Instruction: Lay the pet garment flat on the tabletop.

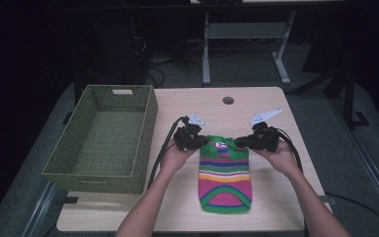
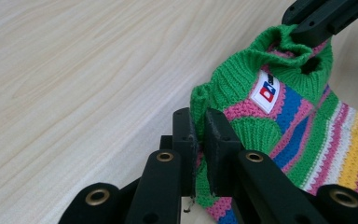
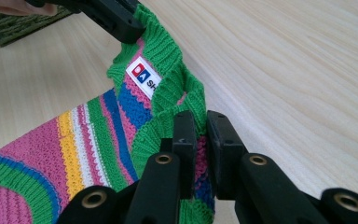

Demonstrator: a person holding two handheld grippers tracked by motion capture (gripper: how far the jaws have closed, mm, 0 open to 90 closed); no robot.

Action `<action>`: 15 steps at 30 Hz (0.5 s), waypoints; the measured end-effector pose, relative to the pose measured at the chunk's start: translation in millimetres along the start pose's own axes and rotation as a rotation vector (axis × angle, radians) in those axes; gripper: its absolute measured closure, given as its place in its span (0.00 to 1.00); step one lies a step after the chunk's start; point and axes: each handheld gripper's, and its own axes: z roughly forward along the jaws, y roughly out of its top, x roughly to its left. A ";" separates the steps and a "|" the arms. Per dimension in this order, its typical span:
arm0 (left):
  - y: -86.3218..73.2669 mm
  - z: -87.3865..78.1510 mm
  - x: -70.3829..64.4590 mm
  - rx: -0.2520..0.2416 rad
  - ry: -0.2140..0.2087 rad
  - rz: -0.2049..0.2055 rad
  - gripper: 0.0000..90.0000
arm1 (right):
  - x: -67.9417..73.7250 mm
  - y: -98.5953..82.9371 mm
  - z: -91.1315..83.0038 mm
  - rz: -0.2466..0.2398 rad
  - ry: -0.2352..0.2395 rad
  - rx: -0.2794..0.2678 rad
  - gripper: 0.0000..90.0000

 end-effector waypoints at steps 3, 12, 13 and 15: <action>-0.1 2.7 0.9 -0.001 0.004 -0.011 0.93 | -2.4 -0.5 0.6 0.009 -0.006 -0.009 0.91; 0.1 7.4 4.5 -0.012 0.019 -0.031 0.92 | -6.8 -1.3 1.7 0.025 -0.027 -0.023 0.88; 0.1 7.8 5.7 -0.012 0.023 -0.030 0.90 | -7.9 -1.5 1.4 0.024 -0.037 -0.031 0.87; 0.8 8.7 8.9 -0.009 0.029 -0.051 0.84 | -11.1 -1.9 1.0 0.041 -0.053 -0.037 0.83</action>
